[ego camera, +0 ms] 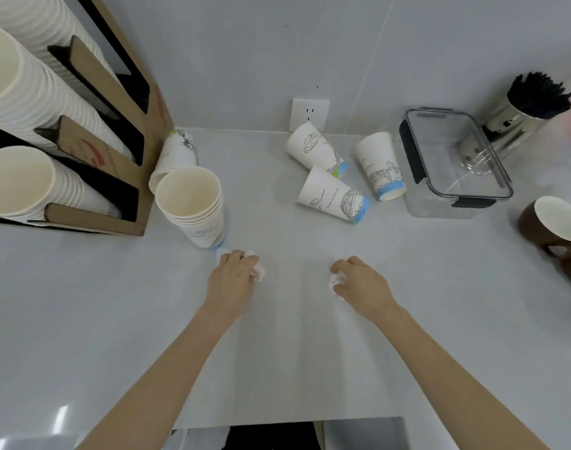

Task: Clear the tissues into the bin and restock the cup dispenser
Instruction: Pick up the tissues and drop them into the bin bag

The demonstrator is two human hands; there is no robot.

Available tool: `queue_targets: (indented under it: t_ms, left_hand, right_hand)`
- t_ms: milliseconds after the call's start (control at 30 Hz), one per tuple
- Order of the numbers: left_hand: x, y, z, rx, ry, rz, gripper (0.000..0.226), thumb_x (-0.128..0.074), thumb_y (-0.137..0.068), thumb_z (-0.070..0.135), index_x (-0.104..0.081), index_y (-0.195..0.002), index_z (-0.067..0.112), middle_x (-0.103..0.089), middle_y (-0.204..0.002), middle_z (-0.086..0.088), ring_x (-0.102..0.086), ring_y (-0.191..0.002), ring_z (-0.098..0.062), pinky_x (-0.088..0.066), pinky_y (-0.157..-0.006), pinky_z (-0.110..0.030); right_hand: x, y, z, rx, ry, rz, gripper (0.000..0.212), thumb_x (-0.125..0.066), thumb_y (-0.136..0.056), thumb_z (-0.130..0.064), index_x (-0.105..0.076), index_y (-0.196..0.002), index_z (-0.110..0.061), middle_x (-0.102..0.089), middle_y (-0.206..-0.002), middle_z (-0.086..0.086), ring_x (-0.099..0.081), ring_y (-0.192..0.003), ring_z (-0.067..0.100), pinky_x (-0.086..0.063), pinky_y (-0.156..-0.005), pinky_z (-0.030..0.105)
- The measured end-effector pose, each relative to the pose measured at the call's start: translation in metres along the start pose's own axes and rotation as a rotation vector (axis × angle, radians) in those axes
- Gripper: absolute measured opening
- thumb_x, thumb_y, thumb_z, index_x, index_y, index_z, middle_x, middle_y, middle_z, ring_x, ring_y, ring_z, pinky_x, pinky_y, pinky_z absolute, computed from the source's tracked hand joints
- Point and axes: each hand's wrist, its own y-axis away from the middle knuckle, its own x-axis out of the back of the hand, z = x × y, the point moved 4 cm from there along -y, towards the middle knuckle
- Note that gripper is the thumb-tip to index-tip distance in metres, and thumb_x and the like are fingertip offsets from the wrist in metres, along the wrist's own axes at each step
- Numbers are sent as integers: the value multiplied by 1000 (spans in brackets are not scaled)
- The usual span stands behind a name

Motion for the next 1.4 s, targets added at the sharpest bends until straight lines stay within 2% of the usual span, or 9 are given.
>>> queue_targets:
  t_ms: [200, 300, 400, 567, 700, 800, 933, 1200, 1400]
  left_hand:
    - [11, 9, 1, 14, 230, 147, 21, -55, -71, -5, -66, -84, 6, -64, -96, -14, -57, -92, -30, -46, -72, -33]
    - [31, 14, 2, 12, 369, 257, 16, -56, -69, -3, -67, -78, 4, -68, -84, -14, -56, -79, -15, -45, -69, -28]
    - [53, 26, -1, 82, 439, 345, 21, -66, -70, -3, -69, -89, 6, -69, -90, -18, -60, -80, -20, -51, -74, -34]
    - [81, 60, -24, 184, 469, 440, 30, -71, -71, 3, -68, -101, 7, -68, -100, -19, -65, -86, -30, -54, -81, -37]
    - [96, 101, -53, 264, 484, 534, 28, -69, -73, 2, -67, -101, 6, -69, -101, -19, -66, -88, -31, -55, -77, -38]
    - [100, 142, -84, 369, 498, 580, 27, -69, -75, 6, -67, -102, 7, -69, -102, -18, -66, -88, -30, -55, -79, -37]
    - [98, 196, -127, 496, 525, 616, 26, -69, -75, 11, -65, -100, 8, -69, -99, -13, -64, -84, -23, -51, -77, -30]
    - [89, 311, -208, 707, 606, 648, 24, -68, -76, 16, -63, -100, 14, -63, -90, -2, -58, -86, -14, -42, -74, -17]
    - [52, 367, -267, 815, 630, 621, 27, -67, -77, 15, -62, -104, 14, -66, -100, -6, -59, -86, -17, -45, -73, -26]
  right_hand:
    - [12, -13, -9, 73, -233, 76, 25, -58, -80, -8, -67, -102, -14, -60, -98, 8, -58, -90, 26, -45, -77, 31]
    - [29, -14, -36, 181, -449, 123, 21, -65, -78, -7, -69, -98, -11, -63, -97, 6, -54, -78, 17, -39, -67, 7]
    - [42, -10, -70, 260, -598, 131, 20, -69, -76, -9, -70, -95, -15, -63, -95, -3, -56, -76, 13, -37, -65, 0]
    - [38, 1, -132, 395, -656, 38, 18, -70, -74, -13, -67, -87, -25, -66, -87, -11, -61, -78, 12, -41, -64, 3]
    - [20, 17, -177, 481, -672, -48, 15, -72, -72, -14, -65, -83, -23, -65, -82, -14, -60, -68, -4, -44, -63, 7]
    - [-4, 32, -212, 523, -673, -105, 17, -73, -72, -14, -61, -78, -24, -65, -81, -15, -63, -73, 4, -47, -68, 15]
    - [-41, 58, -254, 580, -694, -180, 17, -73, -72, -10, -62, -77, -22, -64, -78, -15, -59, -62, -5, -44, -61, 6]
    - [-138, 136, -318, 575, -744, -337, 14, -70, -75, -8, -68, -88, -14, -67, -82, -10, -61, -67, -1, -47, -66, 7]
    - [-220, 166, -332, 463, -778, -422, 18, -71, -75, -13, -64, -74, -30, -69, -77, -7, -66, -74, 9, -55, -78, 34]
